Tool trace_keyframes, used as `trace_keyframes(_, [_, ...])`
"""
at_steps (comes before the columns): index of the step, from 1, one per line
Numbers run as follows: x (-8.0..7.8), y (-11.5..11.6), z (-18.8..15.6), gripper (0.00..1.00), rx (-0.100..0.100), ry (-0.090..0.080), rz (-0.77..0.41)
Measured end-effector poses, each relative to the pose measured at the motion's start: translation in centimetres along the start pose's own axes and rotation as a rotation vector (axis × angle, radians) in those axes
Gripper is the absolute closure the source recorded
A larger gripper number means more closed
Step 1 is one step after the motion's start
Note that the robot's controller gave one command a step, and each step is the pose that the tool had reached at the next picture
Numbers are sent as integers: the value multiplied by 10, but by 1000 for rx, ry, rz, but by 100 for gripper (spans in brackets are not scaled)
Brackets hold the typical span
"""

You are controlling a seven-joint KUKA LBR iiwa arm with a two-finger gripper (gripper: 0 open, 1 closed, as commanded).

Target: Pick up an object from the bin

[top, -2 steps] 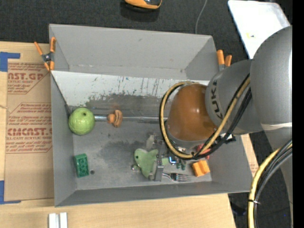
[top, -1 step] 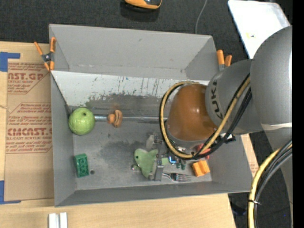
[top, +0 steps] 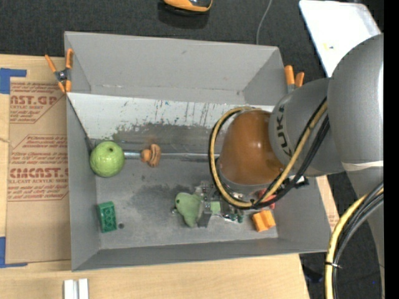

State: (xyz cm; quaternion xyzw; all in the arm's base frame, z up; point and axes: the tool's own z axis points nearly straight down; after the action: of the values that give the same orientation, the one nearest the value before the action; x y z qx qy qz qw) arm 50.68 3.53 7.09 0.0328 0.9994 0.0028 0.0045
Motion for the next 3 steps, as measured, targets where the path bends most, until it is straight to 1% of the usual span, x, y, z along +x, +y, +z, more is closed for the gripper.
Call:
trace_keyframes(1, [0,0,0,100,0,0,0])
trace_keyframes(2, [1,0,-15,100,0,4,0])
trace_keyframes(3, [2,0,-59,100,0,10,0])
